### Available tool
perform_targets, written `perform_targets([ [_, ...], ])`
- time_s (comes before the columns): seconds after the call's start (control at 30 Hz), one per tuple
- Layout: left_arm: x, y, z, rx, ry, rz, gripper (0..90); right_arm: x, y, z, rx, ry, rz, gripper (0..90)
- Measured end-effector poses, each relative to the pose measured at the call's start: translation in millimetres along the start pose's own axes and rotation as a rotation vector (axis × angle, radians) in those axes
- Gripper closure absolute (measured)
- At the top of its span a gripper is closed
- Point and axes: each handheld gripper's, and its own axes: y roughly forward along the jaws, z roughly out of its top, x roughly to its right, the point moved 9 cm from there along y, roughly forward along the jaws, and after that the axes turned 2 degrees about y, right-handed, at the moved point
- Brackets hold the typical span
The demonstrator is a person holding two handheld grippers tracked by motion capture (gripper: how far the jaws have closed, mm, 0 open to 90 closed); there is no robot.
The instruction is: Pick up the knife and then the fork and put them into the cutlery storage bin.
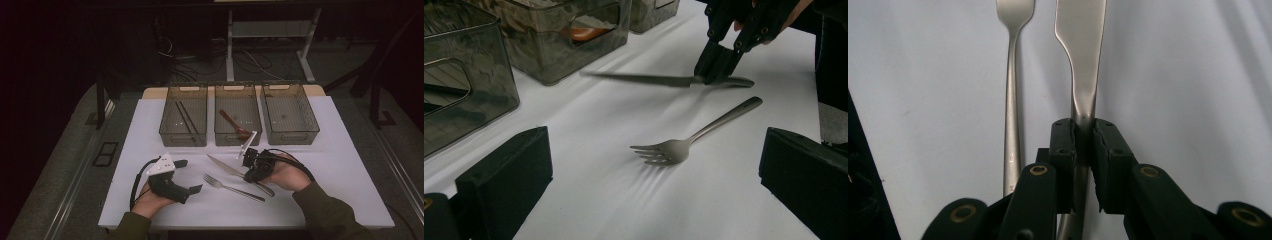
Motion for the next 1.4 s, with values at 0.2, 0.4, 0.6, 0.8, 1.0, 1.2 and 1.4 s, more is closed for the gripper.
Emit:
perform_targets([
  [0.2, -0.9, -0.8, 0.3, 0.001, 0.003, 0.0, 0.0, 8.1, -9.9, -3.3, 0.09, 0.042, 0.017, 79.1],
  [0.4, -0.1, -0.5, 0.4, 0.003, 0.002, -0.004, 0.0, 16.7, -21.0, -5.7, 0.177, 0.084, 0.032, 79.1],
  [0.6, 0.1, -0.5, 0.6, 0.005, 0.001, -0.004, 0.0, 21.8, -28.4, -7.4, 0.244, 0.133, 0.061, 79.1],
  [0.8, 0.0, -0.3, 1.0, 0.008, 0.0, -0.002, 0.0, 26.0, -37.8, -7.3, 0.308, 0.144, 0.072, 79.1],
  [1.0, 0.4, -0.3, 1.2, 0.01, 0.0, -0.002, 0.0, 30.5, -49.5, -6.6, 0.389, 0.153, 0.086, 79.1],
  [1.2, 0.4, -0.1, 1.3, 0.012, -0.001, -0.002, 0.0, 35.1, -57.0, -6.6, 0.453, 0.172, 0.092, 79.1],
  [1.4, 0.2, 1.1, 0.8, 0.011, 0.002, -0.004, 0.0, 40.9, -66.0, -7.4, 0.508, 0.198, 0.089, 79.1],
])
